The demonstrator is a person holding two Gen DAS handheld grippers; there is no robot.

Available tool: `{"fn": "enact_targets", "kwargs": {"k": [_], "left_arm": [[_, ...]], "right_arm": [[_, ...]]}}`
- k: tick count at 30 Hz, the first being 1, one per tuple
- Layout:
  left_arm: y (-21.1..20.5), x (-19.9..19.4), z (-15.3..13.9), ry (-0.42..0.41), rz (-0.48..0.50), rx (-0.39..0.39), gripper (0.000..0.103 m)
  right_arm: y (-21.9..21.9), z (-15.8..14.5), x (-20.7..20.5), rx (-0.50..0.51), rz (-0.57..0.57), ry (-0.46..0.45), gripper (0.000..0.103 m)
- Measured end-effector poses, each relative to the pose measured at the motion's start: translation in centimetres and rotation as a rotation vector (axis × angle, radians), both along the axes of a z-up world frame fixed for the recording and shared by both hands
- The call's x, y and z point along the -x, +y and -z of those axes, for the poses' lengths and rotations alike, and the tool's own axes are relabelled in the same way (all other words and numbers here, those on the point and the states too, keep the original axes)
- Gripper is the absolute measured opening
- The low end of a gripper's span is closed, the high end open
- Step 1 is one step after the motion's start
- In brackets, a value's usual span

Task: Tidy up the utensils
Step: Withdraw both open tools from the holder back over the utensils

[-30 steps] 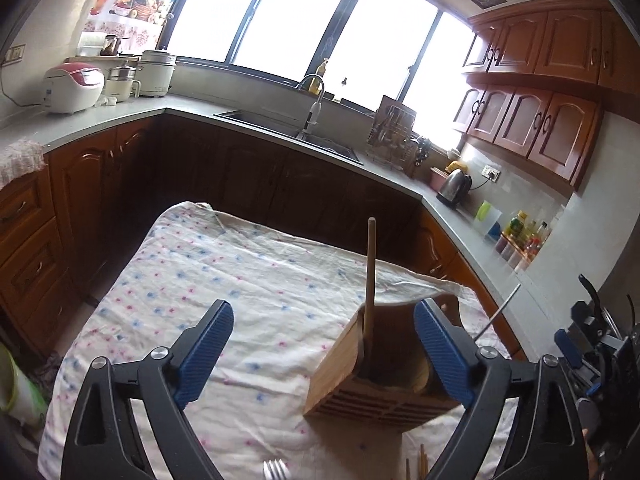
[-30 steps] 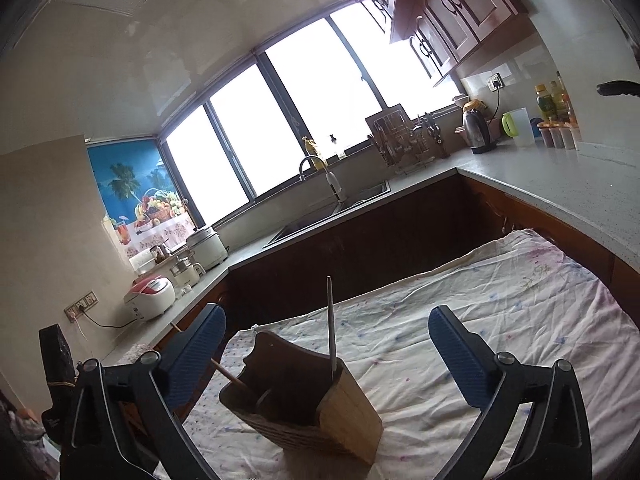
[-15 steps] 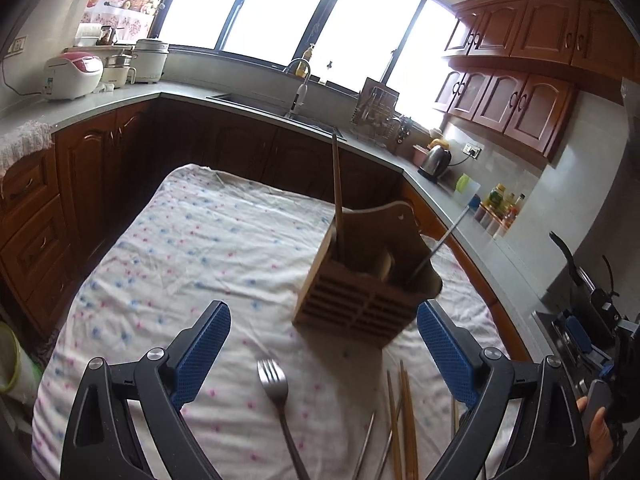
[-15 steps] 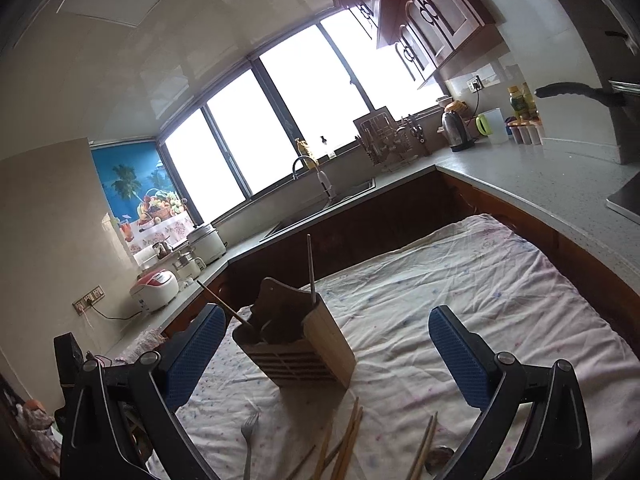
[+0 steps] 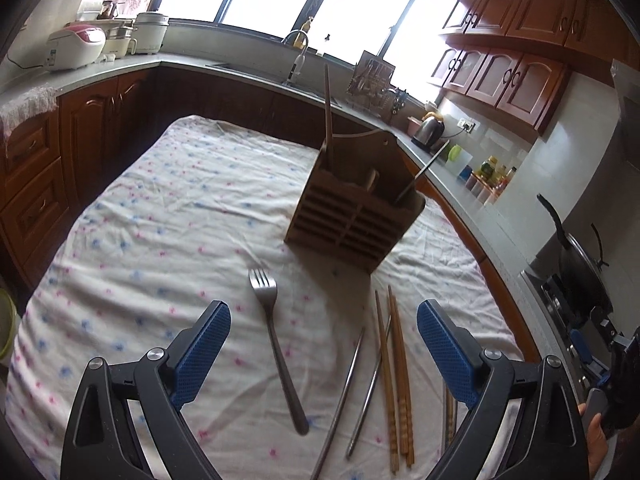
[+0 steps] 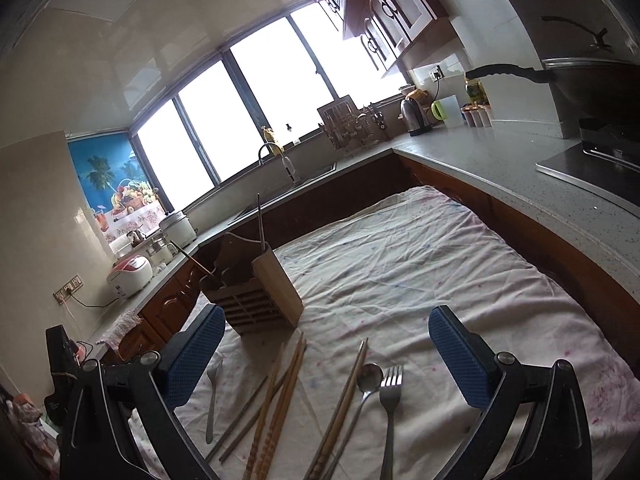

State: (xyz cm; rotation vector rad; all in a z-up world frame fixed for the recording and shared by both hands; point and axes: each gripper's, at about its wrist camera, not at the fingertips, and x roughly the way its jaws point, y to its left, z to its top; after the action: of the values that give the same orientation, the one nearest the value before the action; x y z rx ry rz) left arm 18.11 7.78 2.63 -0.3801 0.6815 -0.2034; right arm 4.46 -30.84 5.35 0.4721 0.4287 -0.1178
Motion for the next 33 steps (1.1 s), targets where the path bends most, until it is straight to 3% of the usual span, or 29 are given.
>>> {"fn": "enact_targets", "kwargs": {"k": [13, 27, 33], "left_arm": [[-3.1, -0.2, 1.5, 0.062, 0.046, -0.034, 0.095], [-5.9, -2.5, 2.3, 0.093, 0.085, -0.087, 0.093], [-7.1, -4.3, 2.7, 0.119, 0.112, -0.104, 0.088]], "right_arm": [[-0.5, 3.5, 1.2, -0.009, -0.005, 0.092, 0.103], [0.0, 6.2, -0.8, 0.047, -0.045, 0.221, 0.101], [-0.1, 7.7, -2.3, 0.068, -0.064, 0.303, 0.083]]}}
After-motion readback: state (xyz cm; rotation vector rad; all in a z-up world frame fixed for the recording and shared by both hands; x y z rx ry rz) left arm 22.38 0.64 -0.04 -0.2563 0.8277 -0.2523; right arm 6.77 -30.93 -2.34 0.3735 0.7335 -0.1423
